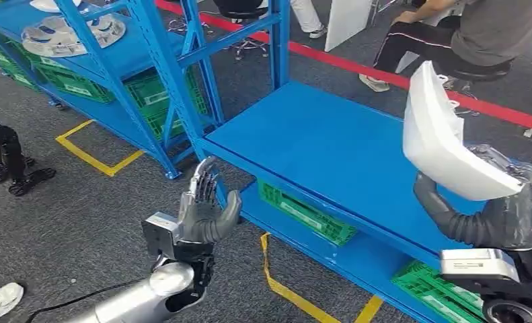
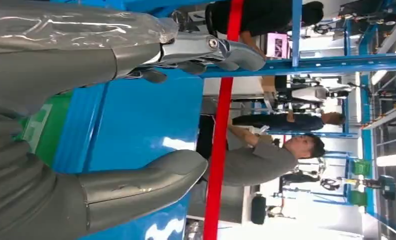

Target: Take the parts from the cabinet and place them on the table.

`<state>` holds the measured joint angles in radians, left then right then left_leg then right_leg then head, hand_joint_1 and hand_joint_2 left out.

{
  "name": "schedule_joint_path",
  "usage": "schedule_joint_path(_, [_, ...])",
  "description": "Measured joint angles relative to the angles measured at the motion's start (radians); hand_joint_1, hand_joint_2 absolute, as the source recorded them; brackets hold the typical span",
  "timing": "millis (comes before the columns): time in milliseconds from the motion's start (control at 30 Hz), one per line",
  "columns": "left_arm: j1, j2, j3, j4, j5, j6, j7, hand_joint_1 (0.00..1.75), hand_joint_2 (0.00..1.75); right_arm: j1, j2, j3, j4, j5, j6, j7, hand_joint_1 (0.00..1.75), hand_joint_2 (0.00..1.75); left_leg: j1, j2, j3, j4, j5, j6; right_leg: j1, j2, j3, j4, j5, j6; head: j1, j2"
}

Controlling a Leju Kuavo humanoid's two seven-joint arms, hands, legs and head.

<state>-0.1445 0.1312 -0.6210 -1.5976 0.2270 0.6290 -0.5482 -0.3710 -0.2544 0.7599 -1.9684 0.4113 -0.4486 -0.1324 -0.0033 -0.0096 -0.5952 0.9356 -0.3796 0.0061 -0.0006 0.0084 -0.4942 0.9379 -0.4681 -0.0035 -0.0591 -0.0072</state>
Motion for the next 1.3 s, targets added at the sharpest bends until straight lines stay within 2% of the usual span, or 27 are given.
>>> schedule_joint_path(200, [-0.001, 0.0, 0.0, 0.0, -0.001, -0.009, 0.0, 0.0, 1.75, 0.017, 0.0, 0.001, 0.001, 0.02, 0.0, 0.003, 1.75, 1.75, -0.005, 0.0, -0.001, 0.004, -0.004, 0.004, -0.001, 0.0, 0.001, 0.0, -0.002, 0.003, 0.0, 0.0])
schedule_joint_path(400, [-0.002, 0.0, 0.0, 0.0, -0.001, -0.009, 0.0, 0.0, 1.75, 0.022, 0.0, 0.005, 0.001, 0.021, 0.0, 0.003, 1.75, 1.75, -0.011, -0.002, -0.002, 0.005, -0.01, 0.015, -0.006, -0.003, 0.005, -0.004, -0.005, 0.012, -0.001, 0.0])
schedule_joint_path(433, [-0.002, -0.001, 0.0, -0.002, -0.001, -0.009, 0.0, 0.0, 1.75, 0.023, 0.0, 0.005, 0.001, 0.021, 0.0, 0.003, 1.75, 1.75, 0.005, -0.003, 0.009, -0.011, -0.005, 0.021, -0.003, -0.003, 0.005, 0.0, -0.012, 0.016, -0.002, 0.0])
schedule_joint_path(467, [-0.002, -0.001, 0.0, -0.003, -0.002, -0.009, -0.002, 0.0, 1.75, 0.025, 0.0, 0.004, 0.001, 0.022, 0.0, 0.003, 1.75, 1.75, 0.004, -0.005, 0.018, -0.019, -0.005, 0.021, -0.004, -0.004, -0.007, 0.024, -0.027, 0.02, -0.001, 0.0])
schedule_joint_path(500, [-0.004, -0.001, 0.0, -0.003, -0.002, -0.009, -0.001, 0.0, 1.75, 0.024, 0.0, 0.005, 0.001, 0.022, 0.0, 0.003, 1.75, 1.75, 0.006, -0.006, 0.02, -0.019, -0.006, 0.026, -0.007, -0.003, -0.031, 0.084, -0.061, 0.023, 0.007, 0.0])
schedule_joint_path(567, [-0.002, -0.002, 0.0, -0.003, -0.001, -0.009, -0.001, 0.0, 1.75, 0.029, 0.0, 0.005, 0.001, 0.022, 0.0, 0.003, 1.75, 1.75, 0.006, -0.014, 0.021, -0.019, -0.007, 0.027, -0.013, -0.003, -0.119, 0.259, -0.134, 0.031, 0.011, 0.0])
schedule_joint_path(600, [-0.002, -0.002, 0.0, -0.003, -0.001, -0.009, -0.001, 0.0, 1.75, 0.031, 0.0, 0.007, 0.001, 0.022, 0.0, 0.003, 1.75, 1.75, 0.006, -0.02, 0.021, -0.018, -0.008, 0.026, -0.017, -0.004, -0.156, 0.325, -0.152, 0.035, 0.011, 0.0])
schedule_joint_path(633, [0.0, -0.003, 0.0, -0.002, -0.001, -0.009, -0.001, 0.0, 1.75, 0.034, 0.0, 0.007, 0.001, 0.022, 0.0, 0.003, 1.75, 1.75, 0.009, -0.03, 0.023, -0.018, -0.009, 0.024, -0.021, -0.004, -0.168, 0.338, -0.139, 0.039, 0.011, 0.0])
schedule_joint_path(667, [0.0, -0.003, 0.0, -0.002, -0.001, -0.009, -0.001, 0.0, 1.75, 0.037, 0.0, 0.007, 0.002, 0.022, 0.0, 0.003, 1.75, 1.75, 0.012, -0.041, 0.025, -0.016, -0.011, 0.019, -0.025, -0.004, -0.155, 0.297, -0.102, 0.044, 0.011, 0.0])
schedule_joint_path(700, [0.0, -0.003, 0.0, -0.002, 0.0, -0.009, -0.001, 0.0, 1.75, 0.038, 0.0, 0.007, 0.002, 0.022, 0.0, 0.003, 1.75, 1.75, 0.016, -0.053, 0.027, -0.011, -0.014, 0.014, -0.03, -0.001, -0.123, 0.223, -0.052, 0.048, 0.011, 0.0])
schedule_joint_path(733, [-0.001, -0.004, 0.0, -0.002, -0.001, -0.009, -0.001, 0.0, 1.75, 0.038, 0.0, 0.007, 0.002, 0.022, 0.0, 0.003, 1.75, 1.75, 0.021, -0.063, 0.028, -0.003, -0.02, 0.006, -0.036, 0.011, -0.082, 0.129, 0.0, 0.054, 0.012, 0.0])
schedule_joint_path(767, [-0.001, -0.005, 0.0, -0.002, 0.0, -0.01, -0.001, 0.0, 1.75, 0.038, 0.0, 0.007, 0.002, 0.022, -0.001, 0.003, 1.75, 1.75, 0.026, -0.074, 0.027, 0.006, -0.026, -0.004, -0.046, 0.048, -0.049, 0.05, 0.019, 0.062, 0.014, 0.0])
schedule_joint_path(800, [-0.004, -0.005, 0.0, -0.002, 0.0, -0.012, -0.003, 0.0, 1.75, 0.041, 0.0, 0.008, 0.003, 0.021, -0.001, 0.003, 1.75, 1.75, 0.021, -0.087, 0.015, 0.016, -0.027, -0.013, -0.045, 0.094, -0.04, 0.035, 0.003, 0.064, 0.024, 0.0])
schedule_joint_path(833, [-0.006, -0.006, 0.0, -0.002, 0.003, -0.017, -0.006, 0.0, 1.75, 0.044, 0.0, 0.007, 0.002, 0.021, -0.003, 0.001, 1.75, 1.75, 0.023, -0.096, 0.004, 0.018, -0.021, -0.021, -0.043, 0.085, -0.035, 0.042, 0.001, 0.05, 0.022, 0.0])
schedule_joint_path(900, [-0.005, -0.006, -0.002, -0.002, 0.005, -0.02, -0.008, 0.0, 1.75, 0.046, 0.0, 0.008, 0.002, 0.021, -0.003, 0.001, 1.75, 1.75, 0.031, -0.119, -0.002, 0.011, -0.011, -0.037, -0.034, 0.065, -0.042, 0.047, 0.001, 0.037, 0.017, 0.0])
schedule_joint_path(933, [-0.004, -0.006, -0.002, -0.002, 0.006, -0.021, -0.009, 0.0, 1.75, 0.045, 0.0, 0.008, 0.002, 0.021, -0.003, 0.0, 1.75, 1.75, 0.031, -0.125, -0.006, 0.012, -0.011, -0.042, -0.041, 0.05, -0.036, 0.041, 0.005, 0.028, 0.016, 0.0])
schedule_joint_path(967, [-0.004, -0.006, -0.002, -0.002, 0.007, -0.021, -0.013, 0.0, 1.75, 0.045, 0.0, 0.008, 0.002, 0.021, -0.003, 0.001, 1.75, 1.75, 0.028, -0.072, -0.01, 0.035, -0.027, -0.043, -0.039, 0.037, -0.032, 0.038, 0.006, 0.022, 0.012, 0.0])
schedule_joint_path(1000, [-0.008, -0.006, -0.002, -0.002, 0.008, -0.021, -0.015, 0.0, 1.75, 0.046, 0.0, 0.006, 0.002, 0.021, -0.003, 0.0, 1.75, 1.75, 0.023, -0.026, -0.039, 0.094, -0.057, -0.044, -0.035, 0.023, -0.032, 0.037, 0.006, 0.013, 0.003, 0.0])
schedule_joint_path(1033, [-0.01, -0.006, -0.002, -0.002, 0.009, -0.021, -0.017, 0.0, 1.75, 0.046, 0.0, 0.006, 0.002, 0.019, -0.002, 0.0, 1.75, 1.75, 0.023, -0.01, -0.082, 0.177, -0.094, -0.046, -0.029, 0.008, -0.033, 0.037, 0.004, 0.005, 0.001, 0.0])
schedule_joint_path(1067, [-0.01, -0.006, -0.002, -0.002, 0.01, -0.021, -0.018, 0.0, 1.75, 0.047, 0.0, 0.008, 0.002, 0.018, 0.0, -0.003, 1.75, 1.75, 0.023, -0.004, -0.128, 0.265, -0.128, -0.046, -0.026, -0.006, -0.033, 0.037, 0.004, 0.003, -0.002, 0.0])
schedule_joint_path(1100, [-0.009, -0.006, -0.002, -0.002, 0.011, -0.021, -0.018, 0.0, 1.75, 0.047, 0.0, 0.008, 0.002, 0.016, 0.0, -0.003, 1.75, 1.75, 0.022, -0.002, -0.162, 0.327, -0.146, -0.044, -0.022, -0.019, -0.033, 0.038, 0.002, 0.001, -0.003, 0.0])
schedule_joint_path(1133, [-0.007, -0.006, -0.002, -0.002, 0.012, -0.021, -0.018, 0.0, 1.75, 0.047, 0.0, 0.008, 0.002, 0.013, 0.0, -0.004, 1.75, 1.75, 0.022, -0.001, -0.18, 0.354, -0.144, -0.042, -0.018, -0.033, -0.033, 0.037, 0.001, -0.001, -0.005, 0.0])
schedule_joint_path(1167, [-0.007, -0.006, -0.002, -0.002, 0.014, -0.021, -0.018, 0.0, 1.75, 0.047, 0.0, 0.008, 0.002, 0.011, 0.0, -0.005, 1.75, 1.75, 0.021, 0.0, -0.17, 0.331, -0.123, -0.037, -0.014, -0.046, -0.032, 0.037, 0.0, -0.003, -0.006, 0.0])
schedule_joint_path(1200, [-0.007, -0.005, -0.002, -0.002, 0.014, -0.02, -0.018, 0.0, 1.75, 0.047, 0.0, 0.008, 0.002, 0.01, 0.002, -0.007, 1.75, 1.75, 0.017, 0.004, -0.137, 0.264, -0.085, -0.028, -0.01, -0.058, -0.03, 0.037, -0.002, -0.005, -0.007, 0.0])
schedule_joint_path(1233, [-0.008, -0.005, -0.002, -0.002, 0.014, -0.02, -0.018, 0.0, 1.75, 0.047, 0.0, 0.008, 0.002, 0.008, 0.002, -0.008, 1.75, 1.75, 0.009, 0.016, -0.088, 0.171, -0.043, -0.016, -0.007, -0.07, -0.027, 0.037, -0.004, -0.005, -0.01, 0.0])
schedule_joint_path(1267, [-0.008, -0.005, -0.002, -0.002, 0.014, -0.02, -0.018, 0.0, 1.75, 0.046, 0.0, 0.007, 0.002, 0.008, 0.002, -0.008, 1.75, 1.75, -0.004, 0.061, -0.033, 0.073, -0.009, 0.003, -0.006, -0.08, -0.023, 0.037, -0.007, -0.005, -0.011, 0.0])
schedule_joint_path(1300, [-0.011, -0.005, -0.002, -0.002, 0.015, -0.02, -0.018, 0.0, 1.75, 0.047, 0.0, 0.007, 0.002, 0.008, 0.002, -0.008, 1.75, 1.75, -0.021, 0.101, -0.013, 0.028, -0.019, 0.011, 0.001, -0.09, -0.023, 0.038, -0.011, -0.001, -0.009, 0.0])
